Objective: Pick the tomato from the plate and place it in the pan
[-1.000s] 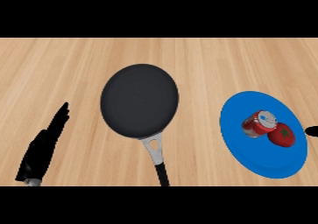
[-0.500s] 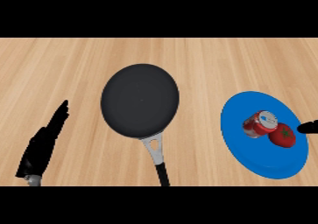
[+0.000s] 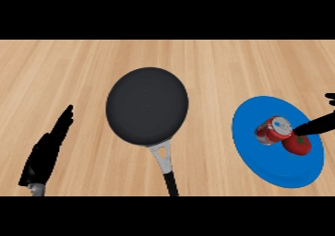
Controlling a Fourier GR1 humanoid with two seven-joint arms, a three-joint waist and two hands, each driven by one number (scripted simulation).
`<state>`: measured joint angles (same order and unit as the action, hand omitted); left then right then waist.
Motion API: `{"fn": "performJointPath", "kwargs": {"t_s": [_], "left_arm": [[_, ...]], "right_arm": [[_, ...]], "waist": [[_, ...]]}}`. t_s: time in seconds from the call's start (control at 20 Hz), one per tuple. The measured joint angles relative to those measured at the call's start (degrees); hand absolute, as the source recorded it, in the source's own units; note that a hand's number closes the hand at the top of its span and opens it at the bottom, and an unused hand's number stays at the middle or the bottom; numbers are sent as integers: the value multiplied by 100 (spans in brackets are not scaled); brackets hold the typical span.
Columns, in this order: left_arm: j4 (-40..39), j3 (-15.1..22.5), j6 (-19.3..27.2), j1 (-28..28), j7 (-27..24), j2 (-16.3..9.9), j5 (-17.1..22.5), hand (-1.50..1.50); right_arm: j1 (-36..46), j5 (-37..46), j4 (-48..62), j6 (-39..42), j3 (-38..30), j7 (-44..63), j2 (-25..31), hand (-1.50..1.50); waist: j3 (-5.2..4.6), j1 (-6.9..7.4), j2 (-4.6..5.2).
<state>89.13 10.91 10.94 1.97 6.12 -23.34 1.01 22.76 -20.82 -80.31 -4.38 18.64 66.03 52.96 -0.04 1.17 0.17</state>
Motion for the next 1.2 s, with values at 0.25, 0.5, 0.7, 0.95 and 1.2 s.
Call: {"fn": "performJointPath", "kwargs": {"t_s": [0.25, 0.5, 0.7, 0.95, 1.2], "left_arm": [[130, 27, 16, 24, 123, 77, -81, 0], [133, -27, -17, -62, 241, 119, -133, 0], [138, -114, -80, 142, 108, 109, -138, 0], [320, -187, -125, 261, 164, 116, -176, 0], [274, -186, -139, 196, 218, 239, -272, 0]], "right_arm": [[244, 7, 482, 186, 243, 38, -164, -150], [402, 57, 901, 293, 423, 49, -372, -150], [363, 21, 911, 339, 464, 86, -452, -150], [264, 68, 926, 373, 503, 73, -545, -150], [244, 190, 1171, 404, 525, -64, -730, -150]], "waist": [[0, -6, -3], [1, -30, -4], [-2, -58, -18], [-2, -79, -26], [-6, -85, -25]]}}
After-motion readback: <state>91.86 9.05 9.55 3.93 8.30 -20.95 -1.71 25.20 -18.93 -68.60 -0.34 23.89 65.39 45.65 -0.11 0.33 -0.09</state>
